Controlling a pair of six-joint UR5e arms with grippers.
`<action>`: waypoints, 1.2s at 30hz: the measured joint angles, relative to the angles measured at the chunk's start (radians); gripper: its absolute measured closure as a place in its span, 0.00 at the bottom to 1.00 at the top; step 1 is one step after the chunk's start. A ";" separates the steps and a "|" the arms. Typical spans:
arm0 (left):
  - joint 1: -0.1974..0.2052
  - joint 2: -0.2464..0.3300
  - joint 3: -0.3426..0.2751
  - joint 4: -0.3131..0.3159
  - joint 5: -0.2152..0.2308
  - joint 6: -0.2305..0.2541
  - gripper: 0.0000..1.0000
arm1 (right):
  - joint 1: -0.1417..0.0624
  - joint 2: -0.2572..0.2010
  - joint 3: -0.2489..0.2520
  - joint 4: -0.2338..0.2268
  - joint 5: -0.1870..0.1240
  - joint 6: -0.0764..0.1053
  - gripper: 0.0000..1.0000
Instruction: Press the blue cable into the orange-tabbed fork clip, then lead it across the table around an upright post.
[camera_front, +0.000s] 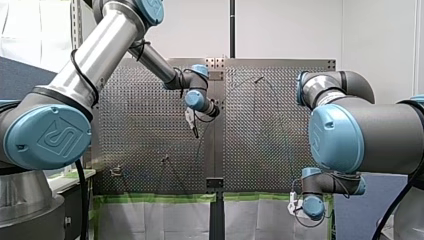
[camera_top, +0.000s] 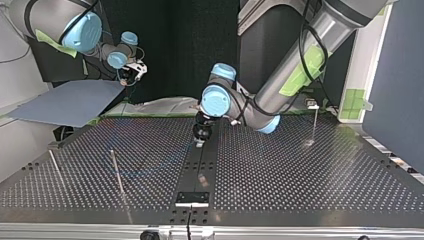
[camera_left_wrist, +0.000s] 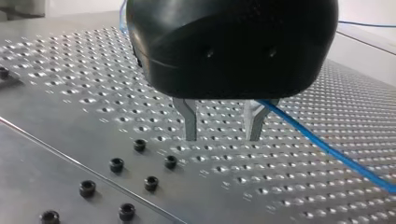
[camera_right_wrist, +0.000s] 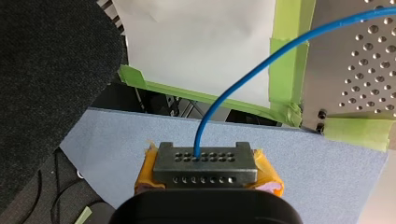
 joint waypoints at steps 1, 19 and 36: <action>0.001 0.000 0.000 -0.012 -0.006 0.000 0.47 | 0.000 0.000 0.000 0.001 0.000 0.000 1.00; -0.015 0.028 0.000 -0.193 -0.132 0.011 0.23 | 0.000 0.000 0.000 0.000 0.000 0.000 1.00; -0.057 0.087 0.000 -0.283 -0.131 0.030 0.02 | 0.000 0.000 0.000 -0.002 -0.011 0.004 1.00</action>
